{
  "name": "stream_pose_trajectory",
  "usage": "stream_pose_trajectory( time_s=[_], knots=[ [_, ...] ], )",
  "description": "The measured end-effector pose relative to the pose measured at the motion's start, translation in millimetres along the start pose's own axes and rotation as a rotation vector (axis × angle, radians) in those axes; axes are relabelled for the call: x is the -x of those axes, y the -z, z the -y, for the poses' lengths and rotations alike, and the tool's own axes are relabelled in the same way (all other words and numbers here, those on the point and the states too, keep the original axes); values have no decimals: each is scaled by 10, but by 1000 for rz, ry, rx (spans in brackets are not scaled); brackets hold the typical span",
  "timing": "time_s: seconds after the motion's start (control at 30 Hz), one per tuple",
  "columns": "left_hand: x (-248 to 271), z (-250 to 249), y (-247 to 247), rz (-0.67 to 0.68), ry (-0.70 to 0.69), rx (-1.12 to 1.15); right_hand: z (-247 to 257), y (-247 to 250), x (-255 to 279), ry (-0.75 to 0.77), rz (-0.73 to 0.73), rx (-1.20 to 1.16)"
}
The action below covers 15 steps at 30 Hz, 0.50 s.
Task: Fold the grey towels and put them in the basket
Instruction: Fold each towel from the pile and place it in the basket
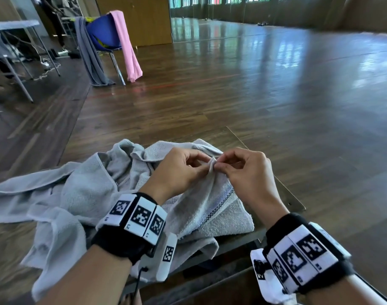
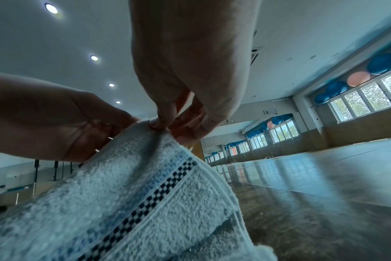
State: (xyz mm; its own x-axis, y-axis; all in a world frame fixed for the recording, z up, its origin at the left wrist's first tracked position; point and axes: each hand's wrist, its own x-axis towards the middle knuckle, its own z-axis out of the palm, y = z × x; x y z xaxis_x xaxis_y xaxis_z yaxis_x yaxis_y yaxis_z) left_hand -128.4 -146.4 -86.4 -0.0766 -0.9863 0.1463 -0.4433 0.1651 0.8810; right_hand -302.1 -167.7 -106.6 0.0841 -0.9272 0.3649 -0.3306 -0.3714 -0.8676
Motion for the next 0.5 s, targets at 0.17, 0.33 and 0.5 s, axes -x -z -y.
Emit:
stream_pose_trajectory(
  time_s=[0.17, 0.33, 0.5],
  knots=[
    [41, -2, -2, -24, 9, 27, -6, -34, -3, -6, 3, 20],
    [38, 9, 19, -54, 19, -4, -21, -85, 3, -16, 2, 37],
    [40, 36, 44, -74, 22, -65, -27, -60, -10, -10, 48, 32]
  ],
)
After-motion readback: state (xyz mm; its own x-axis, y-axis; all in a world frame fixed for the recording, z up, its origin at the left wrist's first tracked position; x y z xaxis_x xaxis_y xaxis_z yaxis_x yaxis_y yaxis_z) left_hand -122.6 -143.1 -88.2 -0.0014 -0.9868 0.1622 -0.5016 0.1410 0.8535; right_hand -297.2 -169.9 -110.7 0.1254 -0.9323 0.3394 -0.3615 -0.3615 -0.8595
